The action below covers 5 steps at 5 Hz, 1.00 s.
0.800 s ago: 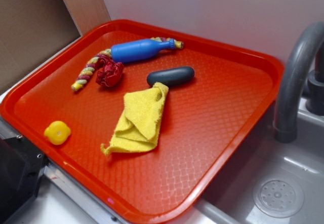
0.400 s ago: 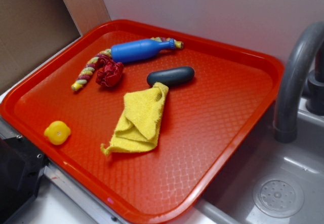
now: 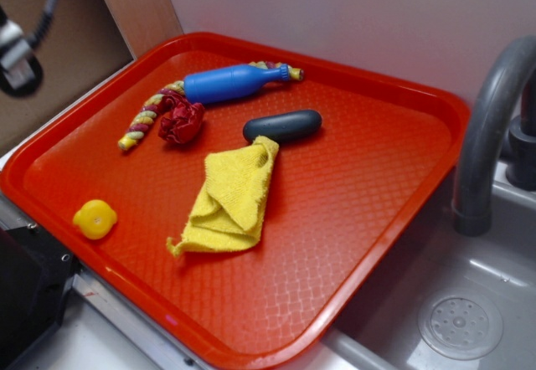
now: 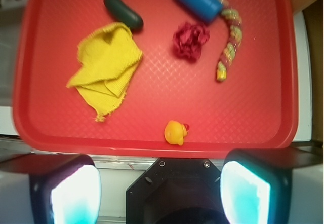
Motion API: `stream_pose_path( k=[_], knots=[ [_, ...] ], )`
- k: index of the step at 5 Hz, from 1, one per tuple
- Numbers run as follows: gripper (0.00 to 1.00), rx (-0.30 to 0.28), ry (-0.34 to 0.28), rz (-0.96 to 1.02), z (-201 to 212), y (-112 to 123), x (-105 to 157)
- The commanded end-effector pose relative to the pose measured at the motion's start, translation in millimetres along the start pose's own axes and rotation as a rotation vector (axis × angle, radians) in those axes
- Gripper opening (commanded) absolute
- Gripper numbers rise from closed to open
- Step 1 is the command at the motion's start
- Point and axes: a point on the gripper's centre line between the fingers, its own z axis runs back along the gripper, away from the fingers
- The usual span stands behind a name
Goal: Grab the yellow duck.
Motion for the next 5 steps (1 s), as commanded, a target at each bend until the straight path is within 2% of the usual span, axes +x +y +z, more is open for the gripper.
stream_pose_path(
  k=[1, 3, 4, 5],
  knots=[
    [1.00, 0.031, 0.066, -0.014, -45.0, 2.4, 5.0],
    [1.00, 0.114, 0.143, -0.019, -90.8, 23.6, 8.6],
    [1.00, 0.123, 0.173, -0.031, -105.5, 27.7, 7.1],
    [1.00, 0.098, 0.215, -0.049, -123.7, 29.4, 4.8]
  ],
)
